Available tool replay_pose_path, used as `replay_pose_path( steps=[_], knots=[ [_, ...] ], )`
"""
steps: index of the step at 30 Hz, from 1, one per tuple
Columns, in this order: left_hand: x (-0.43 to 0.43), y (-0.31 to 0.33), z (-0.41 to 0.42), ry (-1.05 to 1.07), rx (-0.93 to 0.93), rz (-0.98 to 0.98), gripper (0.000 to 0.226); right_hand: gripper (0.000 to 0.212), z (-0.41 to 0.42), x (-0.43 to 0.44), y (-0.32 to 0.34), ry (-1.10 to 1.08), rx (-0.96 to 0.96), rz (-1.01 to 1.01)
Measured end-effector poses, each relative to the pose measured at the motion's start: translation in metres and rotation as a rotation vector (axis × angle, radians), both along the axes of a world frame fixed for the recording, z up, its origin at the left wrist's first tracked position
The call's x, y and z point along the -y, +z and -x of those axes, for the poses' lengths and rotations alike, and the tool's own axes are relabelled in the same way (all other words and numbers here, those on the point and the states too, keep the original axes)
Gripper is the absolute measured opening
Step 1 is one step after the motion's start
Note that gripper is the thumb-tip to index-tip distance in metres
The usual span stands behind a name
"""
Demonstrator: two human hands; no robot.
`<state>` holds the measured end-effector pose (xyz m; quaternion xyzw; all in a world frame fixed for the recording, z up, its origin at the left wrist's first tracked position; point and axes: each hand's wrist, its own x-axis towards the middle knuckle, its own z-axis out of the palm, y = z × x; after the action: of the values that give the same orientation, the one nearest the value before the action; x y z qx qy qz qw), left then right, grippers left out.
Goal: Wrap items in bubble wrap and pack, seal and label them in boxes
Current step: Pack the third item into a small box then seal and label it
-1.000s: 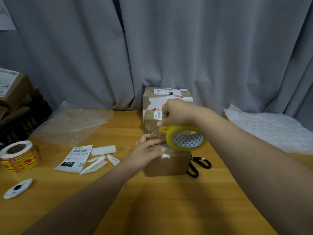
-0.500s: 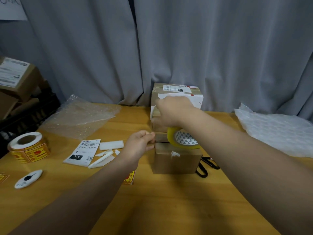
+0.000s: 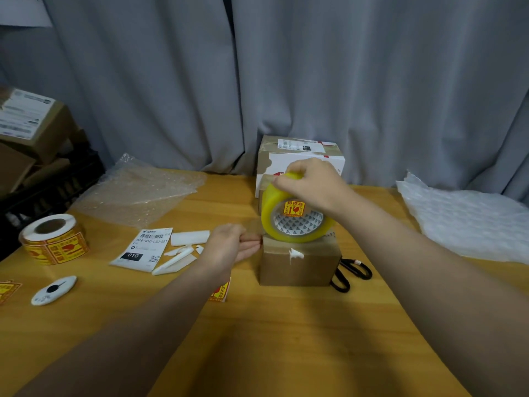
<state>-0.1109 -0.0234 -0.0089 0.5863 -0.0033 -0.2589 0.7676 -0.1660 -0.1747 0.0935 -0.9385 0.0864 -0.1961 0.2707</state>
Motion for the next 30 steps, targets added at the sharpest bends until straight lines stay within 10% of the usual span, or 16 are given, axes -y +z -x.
replay_pose_path(
  steps=[8,30],
  knots=[
    [0.006,-0.006,0.002,0.046,-0.006,0.011,0.031,0.035,0.003,0.000,0.014,-0.124,-0.190,0.334],
    [0.029,-0.020,0.002,-0.188,0.379,-0.580,0.018,0.033,0.014,0.013,0.009,-0.112,-0.164,0.236]
  ],
)
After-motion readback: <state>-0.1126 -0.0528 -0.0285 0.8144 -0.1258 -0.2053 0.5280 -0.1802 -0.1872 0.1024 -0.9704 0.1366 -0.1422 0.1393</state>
